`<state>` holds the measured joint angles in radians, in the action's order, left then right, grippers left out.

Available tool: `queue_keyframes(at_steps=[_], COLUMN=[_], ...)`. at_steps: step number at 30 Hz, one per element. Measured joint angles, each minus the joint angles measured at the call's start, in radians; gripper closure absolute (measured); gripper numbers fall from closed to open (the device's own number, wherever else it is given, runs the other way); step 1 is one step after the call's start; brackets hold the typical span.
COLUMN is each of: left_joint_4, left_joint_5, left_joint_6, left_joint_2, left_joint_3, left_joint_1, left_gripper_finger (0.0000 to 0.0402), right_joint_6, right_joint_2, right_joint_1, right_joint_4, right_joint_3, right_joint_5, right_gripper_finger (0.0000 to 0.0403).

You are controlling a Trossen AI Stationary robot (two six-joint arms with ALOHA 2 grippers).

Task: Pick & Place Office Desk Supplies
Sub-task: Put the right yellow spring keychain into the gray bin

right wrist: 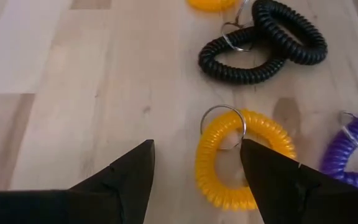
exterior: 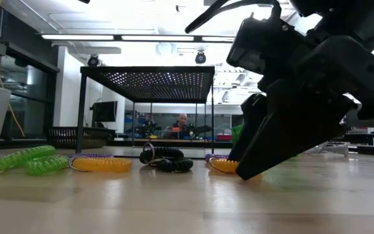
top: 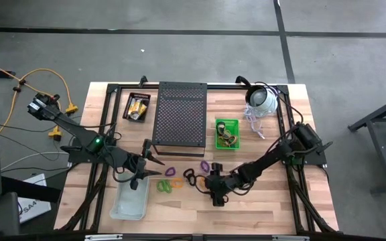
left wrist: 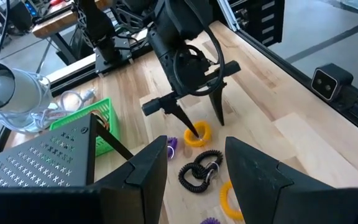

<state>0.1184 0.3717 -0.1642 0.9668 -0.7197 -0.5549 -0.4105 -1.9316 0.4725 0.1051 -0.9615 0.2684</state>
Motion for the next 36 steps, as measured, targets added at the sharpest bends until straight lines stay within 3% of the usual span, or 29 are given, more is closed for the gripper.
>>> queue_keyframes(at_steps=[5,18,36], left_joint_4=[0.0,0.0,0.0], left_joint_5=[0.0,-0.001,-0.001], left_joint_6=[0.0,0.0,0.0], left_joint_2=[0.0,0.0,0.0], left_joint_3=[0.0,0.0,0.0], left_joint_1=[0.0,0.0,0.0], left_gripper_finger=[0.0248,0.0248,0.0248], right_joint_6=[-0.002,-0.004,-0.004], right_joint_2=[0.0,0.0,-0.002], right_joint_1=[-0.001,-0.001,-0.001], right_joint_4=[-0.003,-0.003,0.019], right_joint_3=[0.0,0.001,0.003], right_joint_5=[-0.003,0.011,0.016], right_gripper_finger=[0.0191,0.0299,0.0374])
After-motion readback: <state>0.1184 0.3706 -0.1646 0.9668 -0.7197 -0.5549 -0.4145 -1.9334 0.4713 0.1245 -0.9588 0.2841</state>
